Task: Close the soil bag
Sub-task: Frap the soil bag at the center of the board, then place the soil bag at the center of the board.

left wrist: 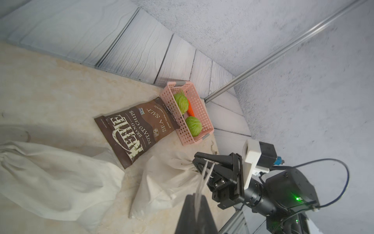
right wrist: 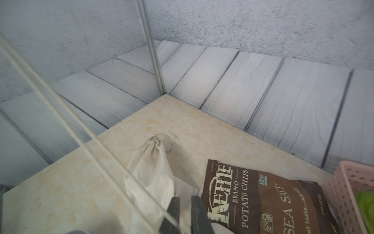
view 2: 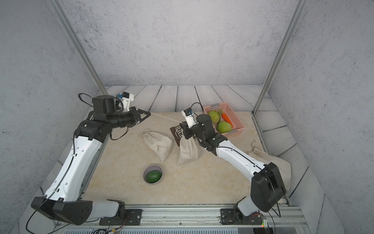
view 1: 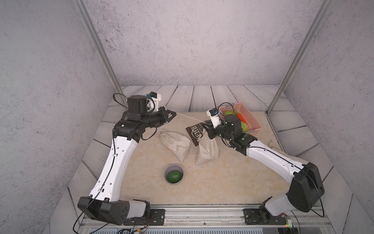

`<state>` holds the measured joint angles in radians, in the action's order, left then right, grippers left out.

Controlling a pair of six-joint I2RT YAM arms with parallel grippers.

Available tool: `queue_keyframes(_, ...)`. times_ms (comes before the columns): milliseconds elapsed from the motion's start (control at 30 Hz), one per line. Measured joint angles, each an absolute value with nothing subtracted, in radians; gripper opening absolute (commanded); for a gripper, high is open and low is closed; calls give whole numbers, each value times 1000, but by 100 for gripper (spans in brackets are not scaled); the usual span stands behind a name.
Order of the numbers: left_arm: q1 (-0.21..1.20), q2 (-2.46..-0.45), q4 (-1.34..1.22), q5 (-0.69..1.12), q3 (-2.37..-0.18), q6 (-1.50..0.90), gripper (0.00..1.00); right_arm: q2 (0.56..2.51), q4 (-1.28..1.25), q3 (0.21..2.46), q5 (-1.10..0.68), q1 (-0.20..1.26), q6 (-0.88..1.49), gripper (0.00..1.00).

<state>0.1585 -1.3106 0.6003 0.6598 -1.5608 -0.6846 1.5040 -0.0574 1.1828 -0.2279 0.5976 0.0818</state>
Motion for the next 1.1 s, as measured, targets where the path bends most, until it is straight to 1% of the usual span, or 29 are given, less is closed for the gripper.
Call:
queue_keyframes(67,134,-1294,541,682,-1485,-716,0,1502,-29,1192,-266,596,75,20)
queue_keyframes(133,115,-1281,460,684,-1399,-740,0,1506,52,1213,-292,582,72,28)
queue_keyframes(233,82,-1263,345,629,-1263,-757,0,1515,199,1268,-310,537,74,45)
queue_keyframes(300,35,-1261,261,527,-1166,-757,0,1510,320,1284,-304,486,83,62)
queue_keyframes(433,-4,-1329,182,390,-1059,-741,0,1470,474,1285,-293,426,84,81)
queue_keyframes(567,-4,-1490,163,312,-1039,-712,0,1386,573,1269,-217,376,107,94)
queue_keyframes(633,-4,-1556,161,270,-1032,-691,2,1349,602,1234,-141,311,138,98)
queue_keyframes(667,-4,-1581,163,244,-1029,-678,14,1340,611,1211,-94,272,152,99)
queue_keyframes(733,-4,-1607,175,184,-1025,-654,41,1339,626,1150,23,190,194,99)
queue_keyframes(767,-4,-1610,181,156,-1025,-635,54,1348,635,1120,84,157,213,99)
queue_keyframes(800,-5,-1610,187,125,-1025,-617,65,1362,645,1089,145,123,241,99)
queue_keyframes(833,-5,-1604,191,94,-1025,-599,73,1379,656,1066,197,98,263,99)
queue_keyframes(867,-5,-1597,197,65,-1025,-583,78,1398,664,1048,237,76,283,99)
queue_keyframes(1000,-5,-1535,220,-9,-1025,-519,91,1465,671,1030,358,-11,350,99)
queue_keyframes(1033,-4,-1509,223,-19,-1025,-501,99,1477,662,1030,371,-36,360,99)
queue_keyframes(1100,-1,-1450,221,-35,-1025,-468,99,1508,638,1034,378,-94,374,99)
